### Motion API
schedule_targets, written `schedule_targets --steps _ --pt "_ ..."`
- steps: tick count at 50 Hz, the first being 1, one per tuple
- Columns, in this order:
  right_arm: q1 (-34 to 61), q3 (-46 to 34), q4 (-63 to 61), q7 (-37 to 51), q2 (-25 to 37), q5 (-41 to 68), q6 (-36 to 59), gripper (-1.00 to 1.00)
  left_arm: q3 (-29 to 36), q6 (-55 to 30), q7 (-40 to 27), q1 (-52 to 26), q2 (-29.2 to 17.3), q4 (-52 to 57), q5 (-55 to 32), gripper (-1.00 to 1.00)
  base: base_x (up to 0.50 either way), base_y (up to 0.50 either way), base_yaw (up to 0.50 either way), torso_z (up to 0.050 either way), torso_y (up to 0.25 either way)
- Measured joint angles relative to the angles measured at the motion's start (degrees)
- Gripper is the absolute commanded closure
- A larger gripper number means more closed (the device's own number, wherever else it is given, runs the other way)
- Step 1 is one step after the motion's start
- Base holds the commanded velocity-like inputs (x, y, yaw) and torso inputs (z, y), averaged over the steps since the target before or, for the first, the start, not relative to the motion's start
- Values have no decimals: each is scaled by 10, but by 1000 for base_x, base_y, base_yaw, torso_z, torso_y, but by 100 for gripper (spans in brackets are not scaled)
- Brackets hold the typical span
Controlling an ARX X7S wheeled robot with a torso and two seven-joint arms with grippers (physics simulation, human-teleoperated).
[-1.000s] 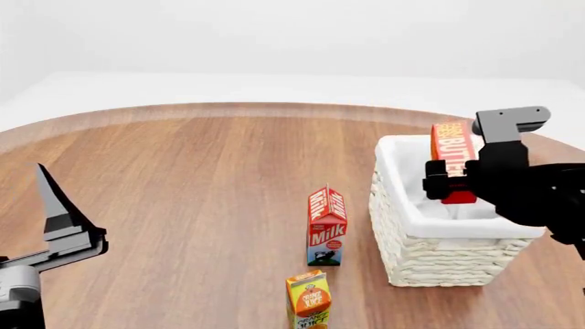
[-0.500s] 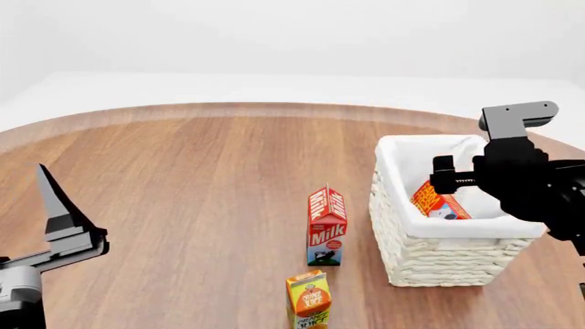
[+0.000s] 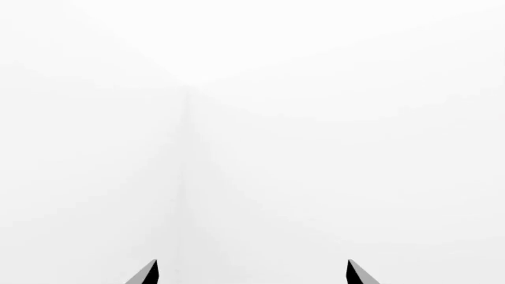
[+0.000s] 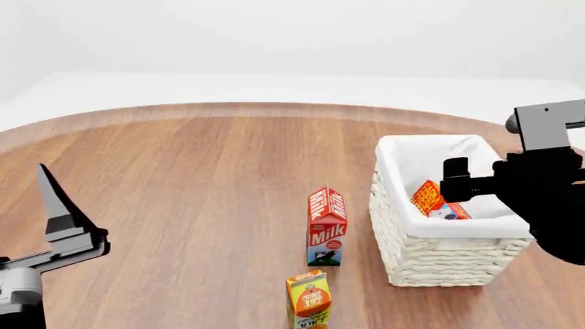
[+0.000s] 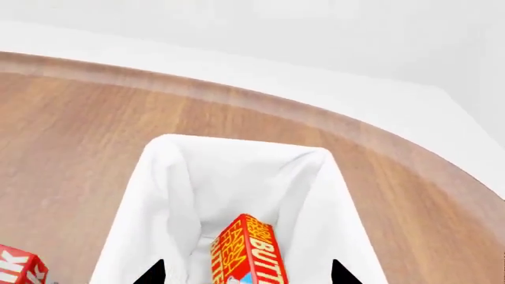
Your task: Pick up the cream cheese box and the butter, and put them in the basket.
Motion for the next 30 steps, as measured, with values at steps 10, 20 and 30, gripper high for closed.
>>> schedule_targets --steps 10,20,30 --pt "-134 117 -167 63 79 81 -54 -100 4 -11 -1 -2 -3 12 5 -100 0 0 0 0 0" --pt "-289 259 -282 87 88 101 -146 -100 21 -46 2 -15 -13 52 16 -100 0 0 0 0 0" --pt "-400 338 -351 57 27 7 -247 -100 46 -90 8 -36 -29 105 46 -100 0 0 0 0 0"
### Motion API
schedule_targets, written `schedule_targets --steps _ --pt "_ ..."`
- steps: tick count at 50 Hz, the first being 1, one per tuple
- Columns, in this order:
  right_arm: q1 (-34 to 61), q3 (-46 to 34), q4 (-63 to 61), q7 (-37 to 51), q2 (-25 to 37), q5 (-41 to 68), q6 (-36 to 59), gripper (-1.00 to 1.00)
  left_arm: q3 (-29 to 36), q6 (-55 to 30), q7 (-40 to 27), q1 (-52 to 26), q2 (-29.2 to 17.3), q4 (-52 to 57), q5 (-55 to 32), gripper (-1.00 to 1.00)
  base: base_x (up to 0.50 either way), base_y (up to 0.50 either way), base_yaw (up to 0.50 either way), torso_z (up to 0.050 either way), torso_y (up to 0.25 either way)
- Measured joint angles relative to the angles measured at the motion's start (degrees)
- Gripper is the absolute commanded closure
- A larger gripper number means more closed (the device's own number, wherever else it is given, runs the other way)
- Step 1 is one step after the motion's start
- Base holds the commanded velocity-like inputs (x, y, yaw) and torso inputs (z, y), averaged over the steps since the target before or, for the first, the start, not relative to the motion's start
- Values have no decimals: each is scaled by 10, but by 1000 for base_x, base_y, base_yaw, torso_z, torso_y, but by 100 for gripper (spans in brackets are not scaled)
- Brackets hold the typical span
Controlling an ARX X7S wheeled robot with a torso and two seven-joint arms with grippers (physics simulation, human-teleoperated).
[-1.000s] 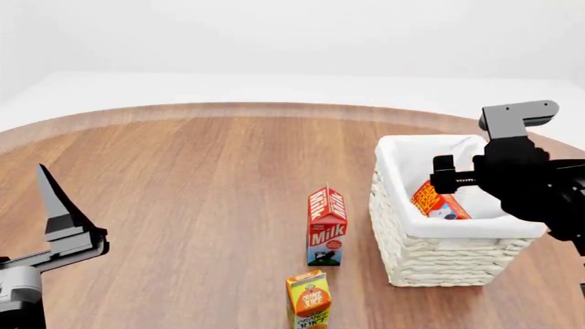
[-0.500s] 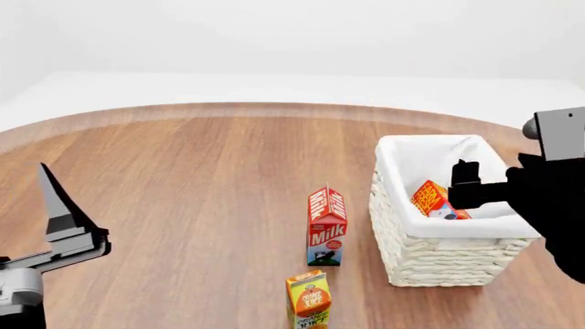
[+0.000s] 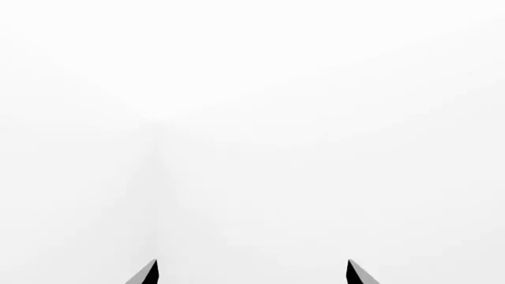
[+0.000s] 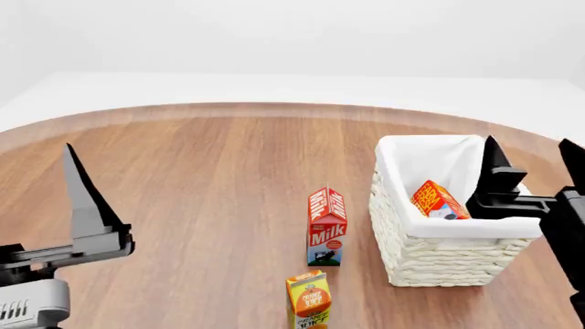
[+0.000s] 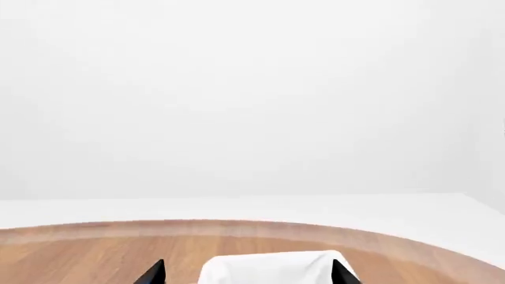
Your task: Pick up the cream cheese box and the butter, and put them in the basket.
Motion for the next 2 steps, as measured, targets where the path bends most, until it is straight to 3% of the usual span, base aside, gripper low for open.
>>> schedule_targets --steps 2 --pt "-14 9 -10 -7 -13 -22 -19 -100 6 -8 2 -5 -2 8 5 -100 0 0 0 0 0"
